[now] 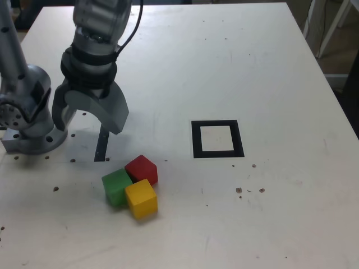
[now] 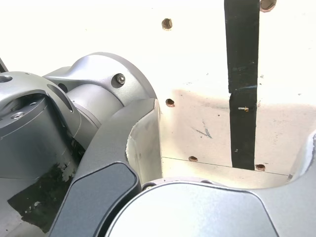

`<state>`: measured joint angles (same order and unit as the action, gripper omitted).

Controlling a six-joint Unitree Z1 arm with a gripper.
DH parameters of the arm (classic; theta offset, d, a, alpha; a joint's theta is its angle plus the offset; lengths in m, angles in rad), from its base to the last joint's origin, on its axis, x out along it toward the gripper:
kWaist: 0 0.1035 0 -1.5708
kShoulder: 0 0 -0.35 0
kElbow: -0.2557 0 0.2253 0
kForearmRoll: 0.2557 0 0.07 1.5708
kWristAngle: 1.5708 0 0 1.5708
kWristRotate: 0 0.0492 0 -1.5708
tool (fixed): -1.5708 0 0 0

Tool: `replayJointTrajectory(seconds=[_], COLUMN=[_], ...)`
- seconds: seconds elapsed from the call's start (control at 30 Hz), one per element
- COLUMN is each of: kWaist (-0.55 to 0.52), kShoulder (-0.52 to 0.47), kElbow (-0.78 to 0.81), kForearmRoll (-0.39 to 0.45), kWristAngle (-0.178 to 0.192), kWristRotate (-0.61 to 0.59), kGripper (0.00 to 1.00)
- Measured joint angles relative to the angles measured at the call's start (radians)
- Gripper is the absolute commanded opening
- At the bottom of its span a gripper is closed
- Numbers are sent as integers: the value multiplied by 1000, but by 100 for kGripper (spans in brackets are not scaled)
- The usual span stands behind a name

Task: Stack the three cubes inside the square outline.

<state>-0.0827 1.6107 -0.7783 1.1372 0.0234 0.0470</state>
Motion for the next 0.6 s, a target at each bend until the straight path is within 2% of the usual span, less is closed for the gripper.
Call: replayJointTrajectory(seconds=[0.6], kWaist=[0], kShoulder=[-21], kElbow=[25], kForearmRoll=[-18], kWristAngle=[-1], kWristRotate=[4], kGripper=[99])
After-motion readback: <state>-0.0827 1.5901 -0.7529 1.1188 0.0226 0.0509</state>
